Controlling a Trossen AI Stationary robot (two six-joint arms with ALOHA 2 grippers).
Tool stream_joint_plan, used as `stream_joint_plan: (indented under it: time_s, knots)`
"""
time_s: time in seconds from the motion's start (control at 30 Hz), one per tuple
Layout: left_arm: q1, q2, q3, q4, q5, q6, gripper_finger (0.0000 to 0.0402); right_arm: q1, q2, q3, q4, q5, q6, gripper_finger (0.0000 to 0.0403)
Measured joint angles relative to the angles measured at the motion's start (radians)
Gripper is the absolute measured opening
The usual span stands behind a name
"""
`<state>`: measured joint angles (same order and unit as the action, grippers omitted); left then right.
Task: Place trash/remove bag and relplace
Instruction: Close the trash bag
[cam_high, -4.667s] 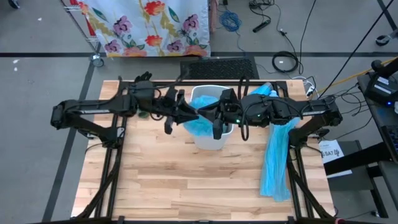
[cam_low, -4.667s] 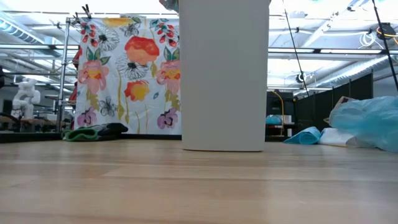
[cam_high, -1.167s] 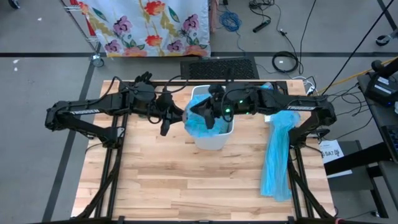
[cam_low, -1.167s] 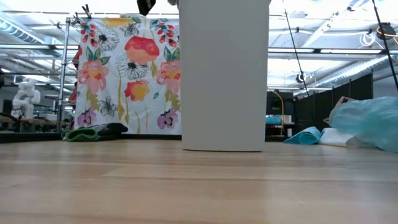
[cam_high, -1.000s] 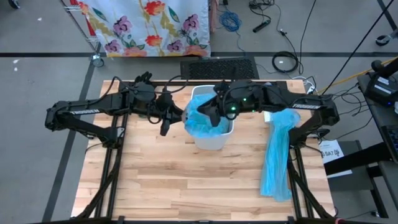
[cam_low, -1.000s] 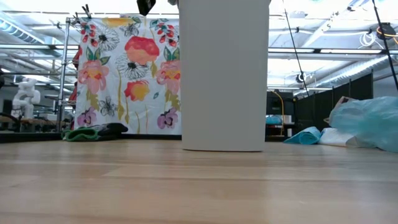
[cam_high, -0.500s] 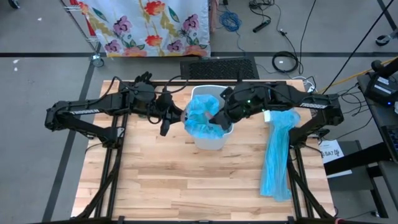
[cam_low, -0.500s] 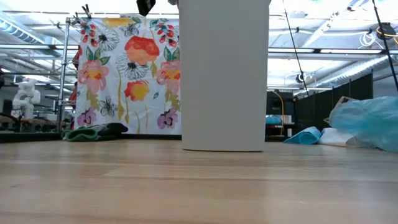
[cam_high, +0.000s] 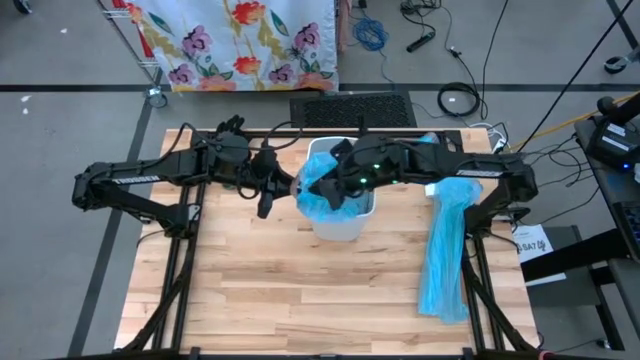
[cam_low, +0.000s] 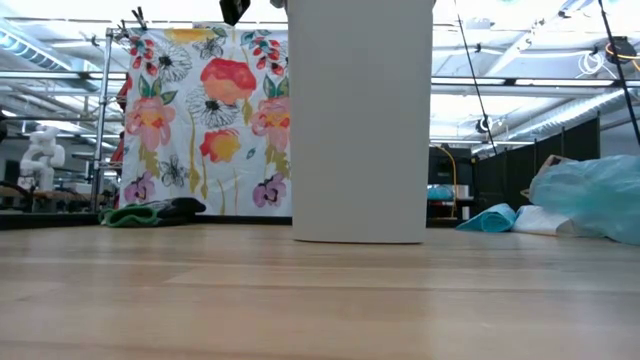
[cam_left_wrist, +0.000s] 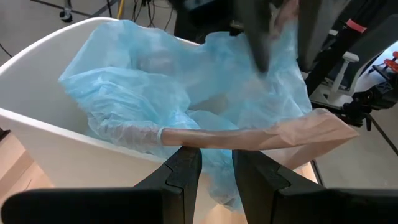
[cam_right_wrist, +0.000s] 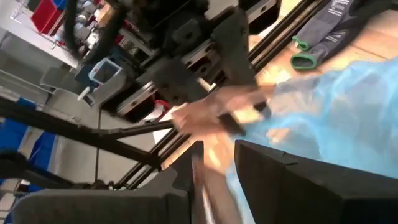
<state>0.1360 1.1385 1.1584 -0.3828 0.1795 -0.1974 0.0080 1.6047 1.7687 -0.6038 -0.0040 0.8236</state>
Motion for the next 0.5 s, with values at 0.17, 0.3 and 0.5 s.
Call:
stream_joint_plan:
  time_s: [0.17, 0.3, 0.5]
  knots:
    - [0.000, 0.000, 0.000, 0.000, 0.000, -0.006, 0.0097, -0.021, 0.053, 0.000, 0.063, -0.038, -0.001, 0.0082]
    - [0.000, 0.000, 0.000, 0.000, 0.000, -0.007, 0.0097, -0.022, 0.084, 0.000, 0.122, -0.055, -0.021, 0.0082]
    - [0.000, 0.000, 0.000, 0.000, 0.000, -0.007, 0.0097, -0.023, 0.094, 0.000, 0.167, -0.051, -0.040, 0.0082]
